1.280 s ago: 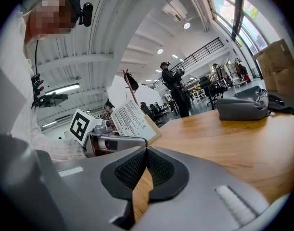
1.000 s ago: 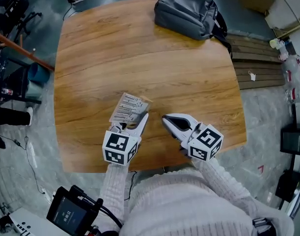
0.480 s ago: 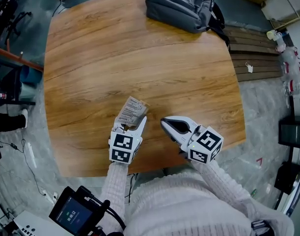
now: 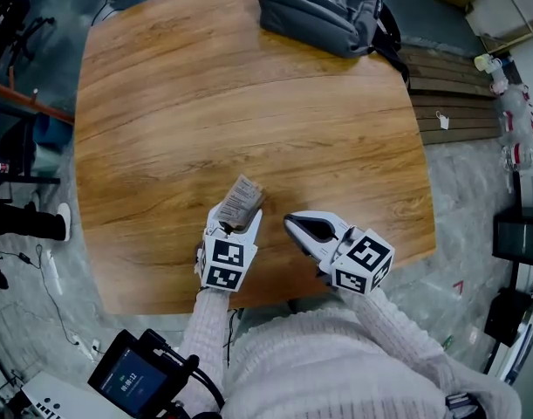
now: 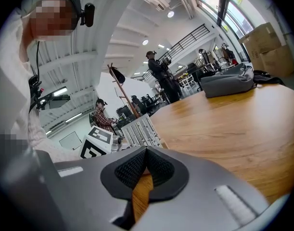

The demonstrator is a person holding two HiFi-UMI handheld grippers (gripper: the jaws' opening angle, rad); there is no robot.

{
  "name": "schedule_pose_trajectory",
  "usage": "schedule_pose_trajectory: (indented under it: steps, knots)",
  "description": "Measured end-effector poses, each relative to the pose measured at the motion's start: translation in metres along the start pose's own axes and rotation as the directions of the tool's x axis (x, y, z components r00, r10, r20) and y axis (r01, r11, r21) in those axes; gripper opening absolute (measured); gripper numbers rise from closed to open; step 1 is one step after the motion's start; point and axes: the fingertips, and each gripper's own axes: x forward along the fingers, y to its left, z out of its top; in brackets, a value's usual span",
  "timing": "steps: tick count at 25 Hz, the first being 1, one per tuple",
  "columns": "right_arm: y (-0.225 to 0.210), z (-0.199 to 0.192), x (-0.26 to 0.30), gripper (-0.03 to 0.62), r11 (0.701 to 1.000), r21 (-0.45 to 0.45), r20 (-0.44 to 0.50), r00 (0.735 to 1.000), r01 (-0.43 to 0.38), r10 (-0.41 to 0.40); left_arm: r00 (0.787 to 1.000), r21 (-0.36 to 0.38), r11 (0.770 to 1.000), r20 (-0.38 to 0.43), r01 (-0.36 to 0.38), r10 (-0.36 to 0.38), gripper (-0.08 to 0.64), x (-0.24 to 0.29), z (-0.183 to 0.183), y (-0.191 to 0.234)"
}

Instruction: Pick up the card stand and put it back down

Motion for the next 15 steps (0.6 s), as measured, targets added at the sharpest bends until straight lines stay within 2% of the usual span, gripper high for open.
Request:
schedule_pose_trajectory:
  steps: [15]
  knots:
    - [0.0046, -0.004, 0.0043, -0.005, 1.0, -0.018, -0.014, 1.0, -0.003, 0.002, 0.999, 0.062, 0.997, -0.029, -0.041, 0.043, 0.193, 0.0057, -0.0067, 0.0016]
